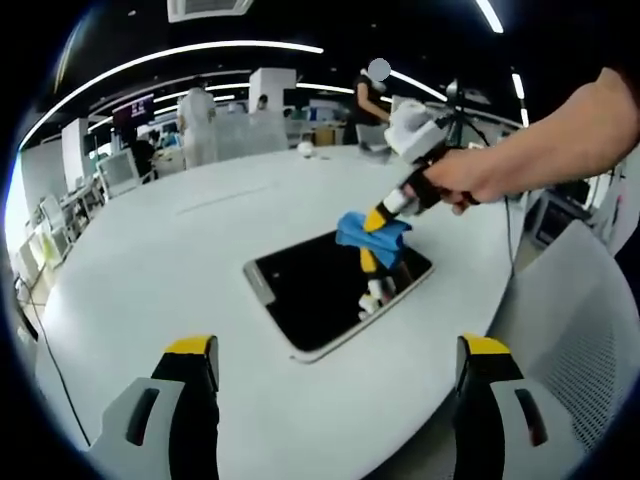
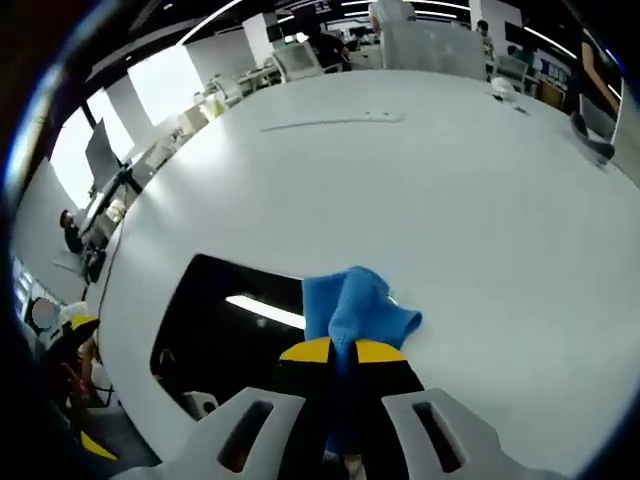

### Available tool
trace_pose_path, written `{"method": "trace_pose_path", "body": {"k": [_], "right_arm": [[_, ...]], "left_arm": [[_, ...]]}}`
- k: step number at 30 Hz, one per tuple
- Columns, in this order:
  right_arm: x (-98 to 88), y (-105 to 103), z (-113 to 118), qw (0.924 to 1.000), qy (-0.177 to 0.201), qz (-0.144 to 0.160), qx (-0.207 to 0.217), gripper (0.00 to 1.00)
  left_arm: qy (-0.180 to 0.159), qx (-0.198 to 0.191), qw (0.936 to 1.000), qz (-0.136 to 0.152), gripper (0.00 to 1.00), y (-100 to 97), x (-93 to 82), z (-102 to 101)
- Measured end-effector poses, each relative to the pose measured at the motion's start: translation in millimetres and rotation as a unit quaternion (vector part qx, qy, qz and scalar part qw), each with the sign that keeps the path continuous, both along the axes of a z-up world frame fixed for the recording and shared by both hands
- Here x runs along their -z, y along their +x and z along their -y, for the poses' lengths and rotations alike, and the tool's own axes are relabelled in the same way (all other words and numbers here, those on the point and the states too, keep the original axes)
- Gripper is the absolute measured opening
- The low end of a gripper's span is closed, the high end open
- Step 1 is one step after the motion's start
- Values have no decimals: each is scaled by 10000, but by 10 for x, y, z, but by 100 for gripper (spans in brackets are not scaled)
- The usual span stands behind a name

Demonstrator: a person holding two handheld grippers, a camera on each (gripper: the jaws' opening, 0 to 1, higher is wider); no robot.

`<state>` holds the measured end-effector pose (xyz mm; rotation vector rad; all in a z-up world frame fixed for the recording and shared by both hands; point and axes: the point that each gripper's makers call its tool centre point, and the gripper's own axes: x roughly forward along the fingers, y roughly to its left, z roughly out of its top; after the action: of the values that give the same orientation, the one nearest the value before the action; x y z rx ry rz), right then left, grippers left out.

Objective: Wipe the mirror surface with the cleaning cloth until all visible marks leave the cleaned area.

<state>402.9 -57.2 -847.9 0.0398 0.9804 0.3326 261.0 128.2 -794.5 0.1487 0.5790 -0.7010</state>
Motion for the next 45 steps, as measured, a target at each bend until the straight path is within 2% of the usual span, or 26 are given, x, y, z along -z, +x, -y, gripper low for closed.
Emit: {"method": "trace_pose_path", "body": {"k": [5,19,24,30,35,39,45], "right_arm": [[13,33,-134,9999,156,-4,3,2],[5,68,-503,9990,426,76,67,2],[11,88,-655,9989,455,148,23,2],[6,107,-795,9986,418,311,-22,2],[2,128,-940,9984,487,278,9,1],[4,130,-1084,9985,468,269,-109,1],[5,124,-1290,9983,421,262,-307,1]], "left_arm": [[32,12,9999,105,99,12,-28,0],[-39,113,9999,-23,99,-25,3,41],[27,341,9994,-44,99,-76,20,110],[-45,281,9995,-131,99,-80,26,101],[-46,232,9997,-90,99,-63,15,84],[-50,301,9995,-86,99,-74,15,103],[-128,210,9996,-113,99,-59,6,80]]}}
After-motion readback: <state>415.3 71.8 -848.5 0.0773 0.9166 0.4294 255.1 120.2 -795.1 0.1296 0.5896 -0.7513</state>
